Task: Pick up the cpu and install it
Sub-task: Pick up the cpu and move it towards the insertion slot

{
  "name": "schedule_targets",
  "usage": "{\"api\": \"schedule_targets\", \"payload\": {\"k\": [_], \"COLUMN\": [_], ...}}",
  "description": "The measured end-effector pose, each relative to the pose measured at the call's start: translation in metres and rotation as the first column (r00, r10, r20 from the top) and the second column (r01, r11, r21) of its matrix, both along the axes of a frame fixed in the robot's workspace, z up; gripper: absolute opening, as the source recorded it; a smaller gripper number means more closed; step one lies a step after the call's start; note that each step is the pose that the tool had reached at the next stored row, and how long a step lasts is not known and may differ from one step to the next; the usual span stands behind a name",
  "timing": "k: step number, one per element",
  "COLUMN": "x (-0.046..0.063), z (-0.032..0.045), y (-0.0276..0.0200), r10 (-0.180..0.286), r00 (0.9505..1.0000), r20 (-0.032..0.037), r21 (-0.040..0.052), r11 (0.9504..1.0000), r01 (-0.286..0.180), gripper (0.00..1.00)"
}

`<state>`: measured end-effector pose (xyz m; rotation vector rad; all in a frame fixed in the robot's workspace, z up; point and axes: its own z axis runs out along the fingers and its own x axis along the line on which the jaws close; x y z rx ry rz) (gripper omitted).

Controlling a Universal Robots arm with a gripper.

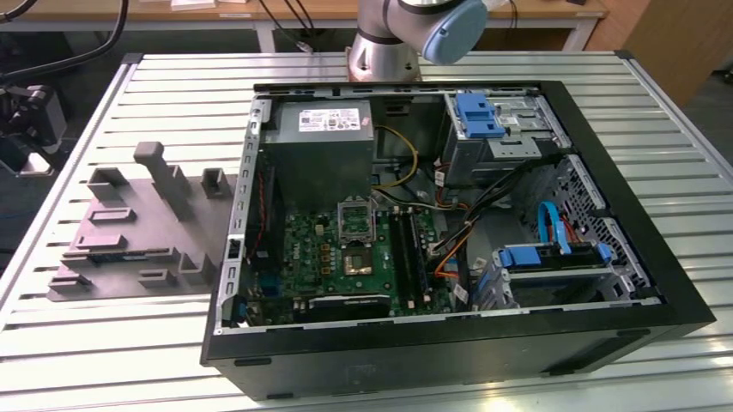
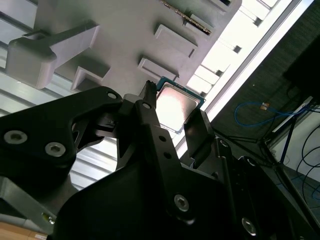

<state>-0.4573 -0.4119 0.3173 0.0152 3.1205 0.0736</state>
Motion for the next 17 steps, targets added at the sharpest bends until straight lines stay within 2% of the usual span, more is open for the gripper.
{"api": "schedule_targets", "payload": {"k": [17], "x": [0.0], "z": [0.0044], "y": [0.0], "r10": [0.0], "r00": [1.0], "r20": [-0.0002], "r21": [-0.0001], "r11": [1.0], "r01": [0.0], "gripper": [0.47]}}
